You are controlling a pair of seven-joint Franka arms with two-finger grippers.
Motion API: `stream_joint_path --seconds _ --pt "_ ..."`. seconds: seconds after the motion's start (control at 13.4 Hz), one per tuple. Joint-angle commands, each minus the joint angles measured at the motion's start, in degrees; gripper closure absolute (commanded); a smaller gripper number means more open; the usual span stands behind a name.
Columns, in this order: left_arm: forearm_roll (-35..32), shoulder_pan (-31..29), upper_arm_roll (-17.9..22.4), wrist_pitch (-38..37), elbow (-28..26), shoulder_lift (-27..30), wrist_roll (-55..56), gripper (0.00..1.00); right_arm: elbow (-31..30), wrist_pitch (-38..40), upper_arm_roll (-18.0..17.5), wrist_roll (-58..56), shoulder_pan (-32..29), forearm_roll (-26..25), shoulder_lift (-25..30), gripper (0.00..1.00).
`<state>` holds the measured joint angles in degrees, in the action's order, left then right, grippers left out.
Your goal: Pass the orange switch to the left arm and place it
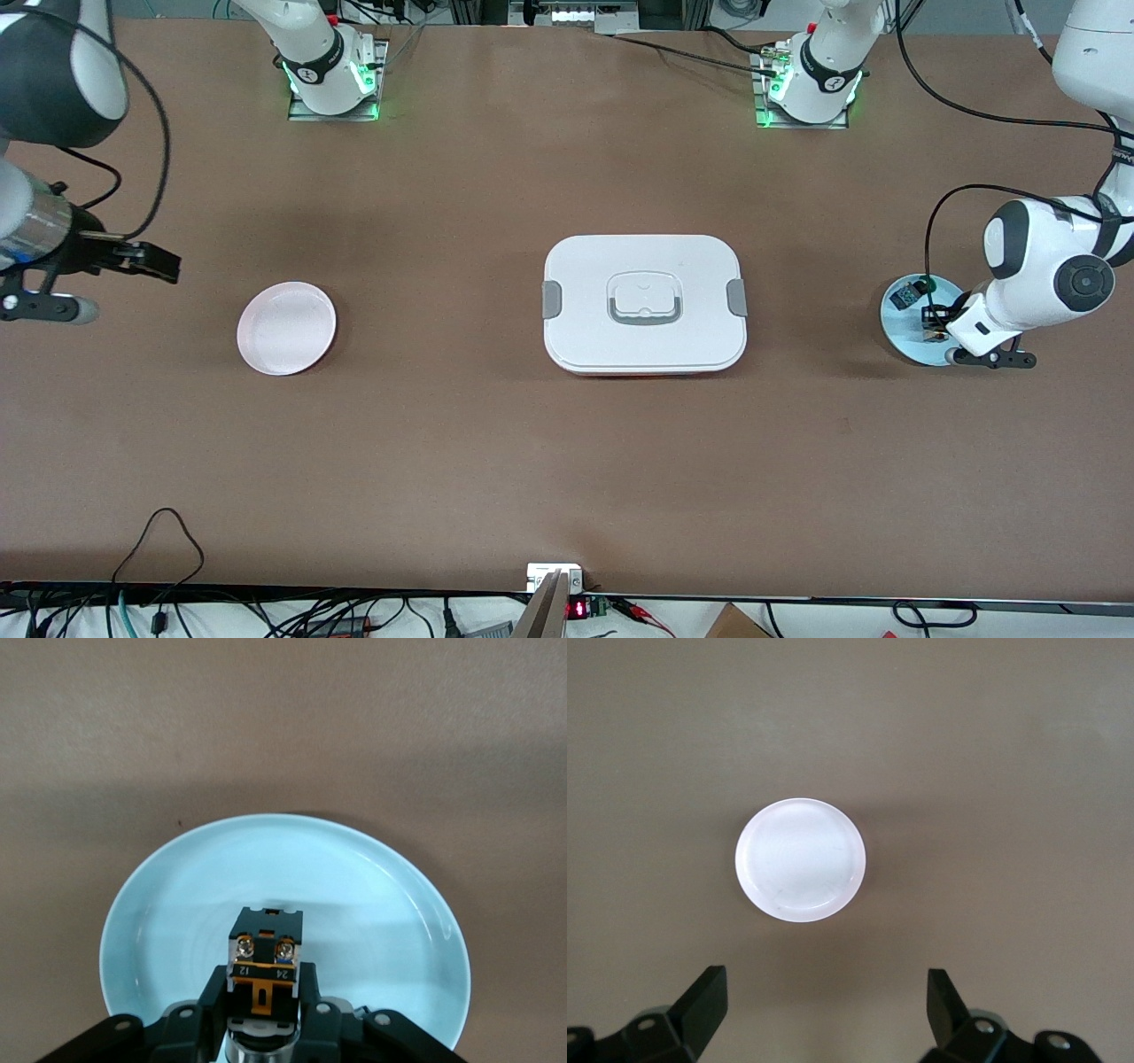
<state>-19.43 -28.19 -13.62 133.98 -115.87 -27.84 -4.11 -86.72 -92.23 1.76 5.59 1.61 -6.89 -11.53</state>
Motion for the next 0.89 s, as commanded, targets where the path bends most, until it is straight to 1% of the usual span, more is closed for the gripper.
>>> stream_joint_path --seconds 0.0,0.07,0.15,0.3,0.37,0.45,0.52,0.67,0.75,0.82 --pt "-1.3 -0.1 -0.4 -0.3 1.5 -0.3 -0.9 0.31 -3.5 0.6 -0.9 -1.0 -1.2 0.8 3.6 0.00" --pt "-1.3 -0.2 -0.5 -0.6 2.7 -0.5 -1.5 0.00 -6.5 -0.7 -0.8 -1.0 -1.3 0.8 5.9 0.00" --pt "-1.2 -0.4 -0.6 -0.6 2.9 -0.5 -2.8 0.00 -8.0 -1.7 -0.7 -2.1 -1.4 0.8 7.0 0.00" --pt "-1.2 0.0 -0.7 -1.0 5.5 -0.3 -2.8 0.00 -8.1 -2.3 -0.6 -5.1 -1.5 1.0 7.1 0.00" --pt "-1.2 0.0 -0.8 -1.8 6.4 0.1 -2.8 0.00 -8.4 -2.3 -0.6 -5.8 -2.0 1.9 7.1 0.00" --pt "-1.1 0.1 -0.9 -3.8 8.7 0.7 -2.9 0.00 -8.5 -2.4 -0.6 -5.9 -2.2 3.1 7.2 0.00" --pt "-0.5 0.2 -1.4 -6.1 11.9 1.0 -2.9 0.00 -8.4 -2.8 -0.5 -5.9 -2.2 3.3 7.2 0.00" --pt "-0.4 -0.4 -5.0 -15.5 18.8 2.0 -3.0 0.00 -7.9 -4.2 -0.5 -5.7 -2.2 3.4 7.7 0.00" --pt "0.1 -0.5 -7.2 -21.9 22.1 3.1 -3.0 0.00 -7.7 -4.3 -0.6 -5.5 -2.1 3.4 7.7 0.00" --pt "2.4 -0.4 -9.2 -28.6 26.7 4.4 -2.8 0.00 -7.3 -4.5 -0.7 -5.5 -2.1 3.5 7.6 0.00"
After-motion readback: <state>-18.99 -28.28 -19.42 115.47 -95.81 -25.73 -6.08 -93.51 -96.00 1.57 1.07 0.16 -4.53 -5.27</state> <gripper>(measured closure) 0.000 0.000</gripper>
